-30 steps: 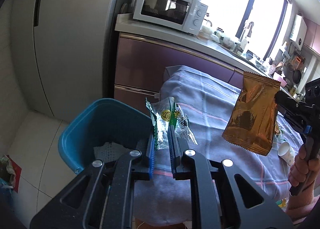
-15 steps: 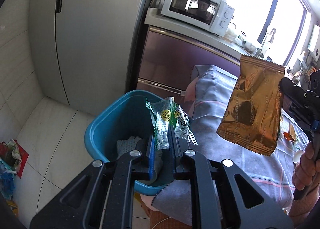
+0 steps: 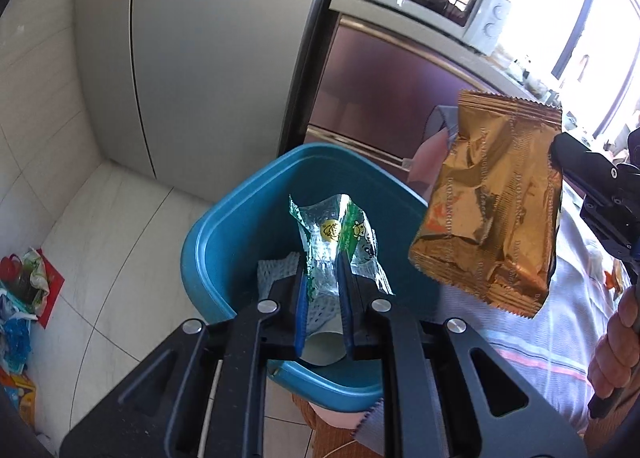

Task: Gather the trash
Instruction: 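Carry both wrappers to the teal bin and open both tools over it, then move both tools back to the table toward the white paper cup, then carry the blue-dotted cup in the left tool while the right tool carries the gold wrapper to the bin, then open the left tool over the teal bin while the right tool releases the gold wrapper inside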

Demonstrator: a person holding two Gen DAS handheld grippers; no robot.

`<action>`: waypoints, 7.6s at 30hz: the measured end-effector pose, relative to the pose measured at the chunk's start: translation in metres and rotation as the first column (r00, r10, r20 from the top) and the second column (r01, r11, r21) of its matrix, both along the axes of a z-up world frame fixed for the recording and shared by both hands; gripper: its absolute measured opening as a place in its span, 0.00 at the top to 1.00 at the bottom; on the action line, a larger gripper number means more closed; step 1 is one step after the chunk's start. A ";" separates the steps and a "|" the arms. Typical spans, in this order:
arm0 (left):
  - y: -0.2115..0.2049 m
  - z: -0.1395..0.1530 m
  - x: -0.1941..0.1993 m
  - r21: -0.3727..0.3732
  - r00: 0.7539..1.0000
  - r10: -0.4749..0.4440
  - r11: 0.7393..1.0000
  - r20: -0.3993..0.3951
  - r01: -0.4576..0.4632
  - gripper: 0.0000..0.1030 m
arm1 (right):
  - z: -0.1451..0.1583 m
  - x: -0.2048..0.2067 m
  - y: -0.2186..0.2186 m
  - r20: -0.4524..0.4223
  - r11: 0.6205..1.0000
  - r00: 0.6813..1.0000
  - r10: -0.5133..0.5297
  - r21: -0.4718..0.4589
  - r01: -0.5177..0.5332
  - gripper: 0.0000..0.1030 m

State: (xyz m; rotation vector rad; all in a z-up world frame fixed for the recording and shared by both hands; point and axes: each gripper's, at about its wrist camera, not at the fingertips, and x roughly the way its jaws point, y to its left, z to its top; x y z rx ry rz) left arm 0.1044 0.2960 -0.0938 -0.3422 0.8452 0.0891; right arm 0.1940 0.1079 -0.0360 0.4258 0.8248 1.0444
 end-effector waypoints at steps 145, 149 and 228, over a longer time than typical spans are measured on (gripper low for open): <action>-0.098 0.065 -0.022 -0.145 0.937 -0.261 0.943 0.232 0.298 0.84 | 0.040 -0.042 -0.188 0.178 0.937 0.940 -0.291 -0.145 0.318 0.77; -0.068 0.064 -0.029 -0.134 0.957 -0.189 0.966 0.220 0.222 0.91 | 0.042 -0.032 -0.144 0.199 0.956 0.957 -0.211 -0.162 0.244 0.77; 0.000 0.001 -0.030 -0.152 0.995 0.013 0.988 0.097 0.001 0.66 | -0.031 0.025 0.048 0.070 0.913 0.997 0.018 -0.407 0.012 0.53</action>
